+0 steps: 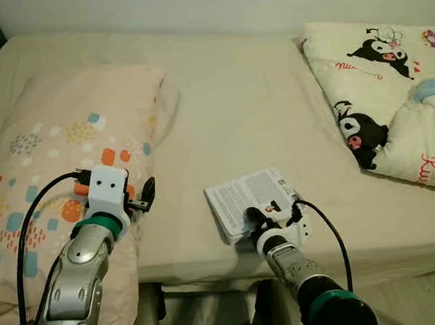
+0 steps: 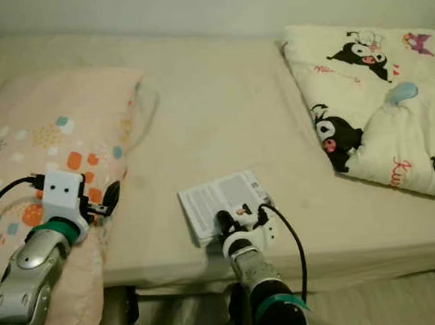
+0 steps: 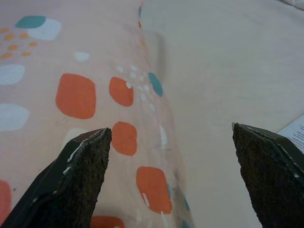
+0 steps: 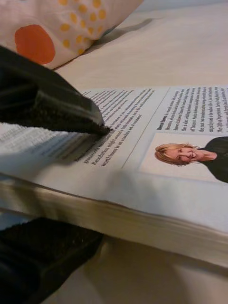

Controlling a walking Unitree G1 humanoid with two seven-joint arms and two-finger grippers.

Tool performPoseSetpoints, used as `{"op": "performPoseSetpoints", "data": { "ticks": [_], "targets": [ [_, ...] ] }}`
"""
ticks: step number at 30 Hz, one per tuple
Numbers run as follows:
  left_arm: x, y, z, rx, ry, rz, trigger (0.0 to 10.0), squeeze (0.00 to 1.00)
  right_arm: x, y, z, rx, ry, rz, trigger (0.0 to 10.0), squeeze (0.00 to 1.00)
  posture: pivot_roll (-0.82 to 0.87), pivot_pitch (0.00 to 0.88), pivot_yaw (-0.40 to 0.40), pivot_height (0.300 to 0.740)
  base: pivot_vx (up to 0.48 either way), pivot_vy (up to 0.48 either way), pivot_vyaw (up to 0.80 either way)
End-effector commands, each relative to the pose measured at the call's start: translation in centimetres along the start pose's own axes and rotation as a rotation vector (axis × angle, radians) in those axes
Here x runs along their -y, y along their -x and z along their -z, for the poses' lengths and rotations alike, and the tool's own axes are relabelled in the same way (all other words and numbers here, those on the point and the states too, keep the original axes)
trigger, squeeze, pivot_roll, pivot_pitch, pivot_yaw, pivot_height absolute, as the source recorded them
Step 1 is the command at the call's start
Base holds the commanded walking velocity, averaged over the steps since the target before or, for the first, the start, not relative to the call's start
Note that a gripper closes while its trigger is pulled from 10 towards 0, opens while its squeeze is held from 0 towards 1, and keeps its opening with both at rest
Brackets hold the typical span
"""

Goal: Clean up the room

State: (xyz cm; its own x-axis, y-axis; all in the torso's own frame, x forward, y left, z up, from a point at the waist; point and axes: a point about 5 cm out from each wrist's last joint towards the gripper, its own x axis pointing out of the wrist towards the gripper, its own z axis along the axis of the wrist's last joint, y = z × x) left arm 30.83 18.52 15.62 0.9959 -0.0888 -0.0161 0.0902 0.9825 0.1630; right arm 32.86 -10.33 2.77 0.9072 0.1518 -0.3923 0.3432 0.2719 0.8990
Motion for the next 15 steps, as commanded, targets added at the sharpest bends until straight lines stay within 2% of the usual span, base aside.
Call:
{"op": "performPoseSetpoints", "data": {
  "ticks": [1,6,10,14,15],
  "targets": [
    [-0.13,0.36,0.49,-0.023,0.005,-0.008,10.0,0.0,0.29,0.11,1.07,-0.037,-0.005,0.007,0.0,0.0,0.29,0.186,-0.087,0.593,0.0,0.0,0.0],
    [0.04,0.45,0.64,-0.027,0.008,-0.009,10.0,0.0,0.56,0.19,0.95,-0.042,0.013,0.01,0.0,0.0,0.29,0.186,-0.087,0.593,0.0,0.0,0.0],
    [0.03,0.58,0.72,-0.03,0.007,-0.012,10.0,0.0,0.49,0.18,0.88,-0.07,0.081,0.0,0.0,0.0,0.29,0.188,-0.092,0.593,0.0,0.0,0.0],
    [-0.21,0.69,0.87,-0.033,0.007,-0.021,10.0,0.0,-0.03,0.11,1.21,-0.158,0.264,-0.053,0.0,0.0,0.26,0.189,-0.103,0.593,0.0,0.0,0.0],
    [-0.21,0.69,0.87,-0.033,0.007,-0.021,10.0,0.0,-0.03,0.11,1.21,-0.158,0.264,-0.053,0.0,0.0,0.26,0.189,-0.103,0.593,0.0,0.0,0.0]
  ]
}}
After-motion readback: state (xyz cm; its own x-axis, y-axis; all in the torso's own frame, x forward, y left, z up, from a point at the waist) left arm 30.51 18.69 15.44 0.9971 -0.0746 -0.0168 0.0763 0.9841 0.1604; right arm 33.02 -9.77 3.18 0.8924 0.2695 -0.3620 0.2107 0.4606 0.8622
